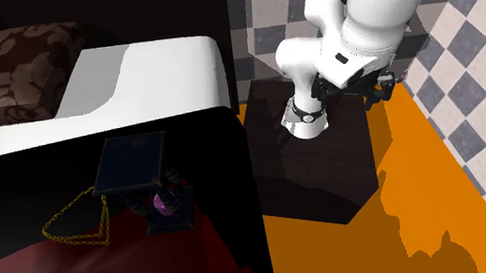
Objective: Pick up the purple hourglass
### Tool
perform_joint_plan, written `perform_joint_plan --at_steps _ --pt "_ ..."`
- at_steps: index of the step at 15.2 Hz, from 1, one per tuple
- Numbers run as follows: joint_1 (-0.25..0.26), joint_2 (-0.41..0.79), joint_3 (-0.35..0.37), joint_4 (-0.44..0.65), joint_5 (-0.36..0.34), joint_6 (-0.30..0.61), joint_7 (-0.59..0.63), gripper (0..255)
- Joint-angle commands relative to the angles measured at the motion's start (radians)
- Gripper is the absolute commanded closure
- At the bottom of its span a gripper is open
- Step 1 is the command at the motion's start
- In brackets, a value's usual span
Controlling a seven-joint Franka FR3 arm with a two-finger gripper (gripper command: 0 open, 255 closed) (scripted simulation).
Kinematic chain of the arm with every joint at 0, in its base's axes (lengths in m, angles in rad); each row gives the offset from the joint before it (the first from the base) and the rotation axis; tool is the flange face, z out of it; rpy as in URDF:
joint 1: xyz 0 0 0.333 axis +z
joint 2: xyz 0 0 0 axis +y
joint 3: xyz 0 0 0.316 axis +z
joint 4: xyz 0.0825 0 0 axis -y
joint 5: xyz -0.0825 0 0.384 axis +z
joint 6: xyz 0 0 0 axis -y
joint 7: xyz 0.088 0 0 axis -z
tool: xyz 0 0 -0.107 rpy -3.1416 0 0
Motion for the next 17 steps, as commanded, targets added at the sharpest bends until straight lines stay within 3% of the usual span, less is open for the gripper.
perform_joint_plan --at_steps 1,9,17 --pt "0.000 0.000 0.000 0.000 0.000 0.000 0.000 0" --pt "-0.112 -0.011 -0.052 -0.139 -0.115 0.354 0.001 0" --pt "-0.233 0.051 -0.118 -0.221 -0.215 0.736 0.020 0"
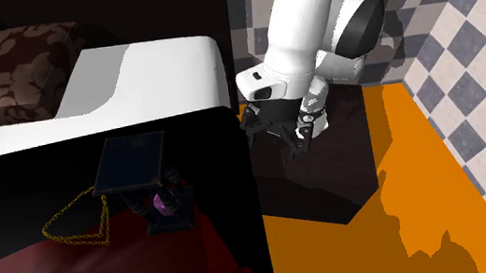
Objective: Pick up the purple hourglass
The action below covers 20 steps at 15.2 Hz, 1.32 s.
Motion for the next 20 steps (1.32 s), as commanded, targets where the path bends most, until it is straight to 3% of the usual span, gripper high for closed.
perform_joint_plan --at_steps 1,15,20 --pt "-0.031 0.028 -0.016 -0.016 -0.023 0.109 0.009 0" --pt "-0.230 0.302 -0.140 0.008 -0.122 0.782 0.073 0" --pt "-0.249 0.359 -0.148 -0.016 -0.130 0.889 0.082 0"
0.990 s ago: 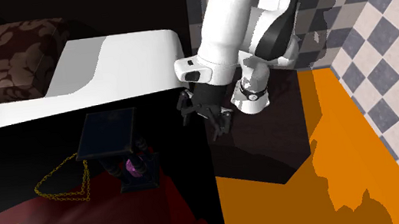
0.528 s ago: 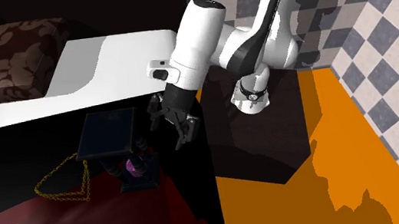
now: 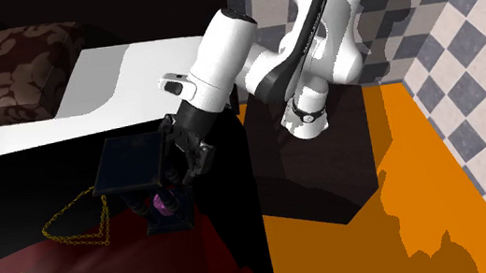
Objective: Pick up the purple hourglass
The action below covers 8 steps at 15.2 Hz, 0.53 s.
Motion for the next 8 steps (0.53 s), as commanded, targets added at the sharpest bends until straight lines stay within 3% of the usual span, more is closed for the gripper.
perform_joint_plan --at_steps 1,6,7,8 --pt "-0.005 0.023 -0.003 -0.014 -0.003 0.039 0.001 0" --pt "-0.012 0.049 0.000 -0.031 -0.008 0.083 0.005 0" --pt "-0.012 0.051 -0.001 -0.030 -0.008 0.084 0.005 255" --pt "-0.012 0.051 -0.001 -0.030 -0.008 0.084 0.005 255"
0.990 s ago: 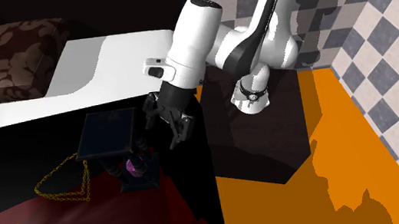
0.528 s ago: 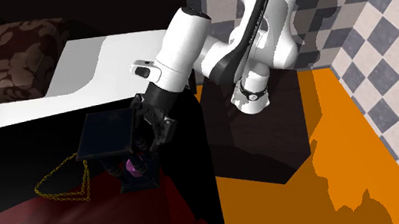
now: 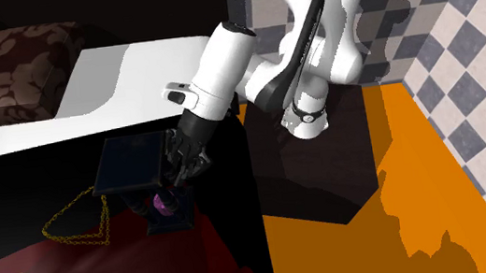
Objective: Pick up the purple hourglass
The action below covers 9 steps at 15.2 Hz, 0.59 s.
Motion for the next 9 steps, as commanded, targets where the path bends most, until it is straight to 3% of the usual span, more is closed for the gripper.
perform_joint_plan --at_steps 1,9 --pt "0.000 0.001 0.000 0.000 0.000 0.001 0.000 255" --pt "0.003 -0.011 -0.001 0.005 0.002 -0.017 -0.001 255"
